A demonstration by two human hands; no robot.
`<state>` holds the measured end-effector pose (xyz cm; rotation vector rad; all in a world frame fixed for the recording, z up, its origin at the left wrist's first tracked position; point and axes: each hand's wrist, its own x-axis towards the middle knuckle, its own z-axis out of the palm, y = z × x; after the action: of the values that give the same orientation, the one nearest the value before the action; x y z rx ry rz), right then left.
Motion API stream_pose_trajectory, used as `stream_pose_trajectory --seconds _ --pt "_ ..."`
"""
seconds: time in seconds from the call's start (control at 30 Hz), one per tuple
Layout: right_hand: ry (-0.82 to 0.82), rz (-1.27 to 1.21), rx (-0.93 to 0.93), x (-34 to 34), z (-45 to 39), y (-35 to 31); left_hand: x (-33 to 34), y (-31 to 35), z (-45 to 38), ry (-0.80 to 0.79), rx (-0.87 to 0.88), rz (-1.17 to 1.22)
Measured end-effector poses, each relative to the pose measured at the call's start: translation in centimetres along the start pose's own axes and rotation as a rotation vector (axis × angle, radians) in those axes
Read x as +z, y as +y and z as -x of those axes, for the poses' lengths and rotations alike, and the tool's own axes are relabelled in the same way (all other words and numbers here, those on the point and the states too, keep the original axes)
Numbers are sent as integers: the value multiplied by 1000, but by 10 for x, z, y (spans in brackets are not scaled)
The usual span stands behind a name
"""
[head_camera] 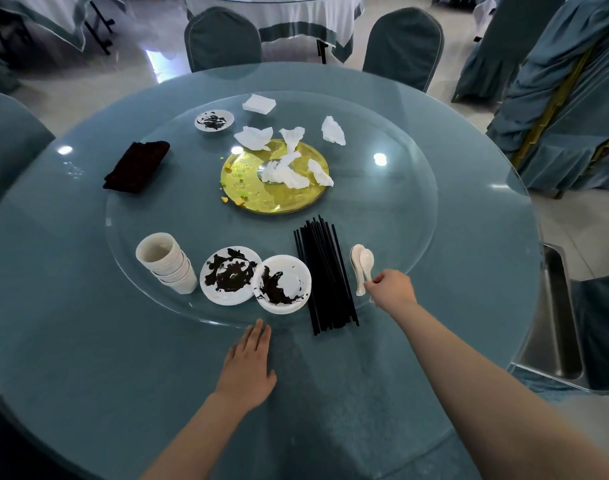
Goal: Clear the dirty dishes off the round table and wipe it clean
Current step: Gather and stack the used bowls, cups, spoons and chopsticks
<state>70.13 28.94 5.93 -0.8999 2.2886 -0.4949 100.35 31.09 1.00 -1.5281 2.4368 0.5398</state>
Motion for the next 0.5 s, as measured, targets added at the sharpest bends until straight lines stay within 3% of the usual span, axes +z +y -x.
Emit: stream_pose_trajectory --seconds 0.5 --pt "20 58 -15 16 -22 0 -1 -5 -1 -18 29 15"
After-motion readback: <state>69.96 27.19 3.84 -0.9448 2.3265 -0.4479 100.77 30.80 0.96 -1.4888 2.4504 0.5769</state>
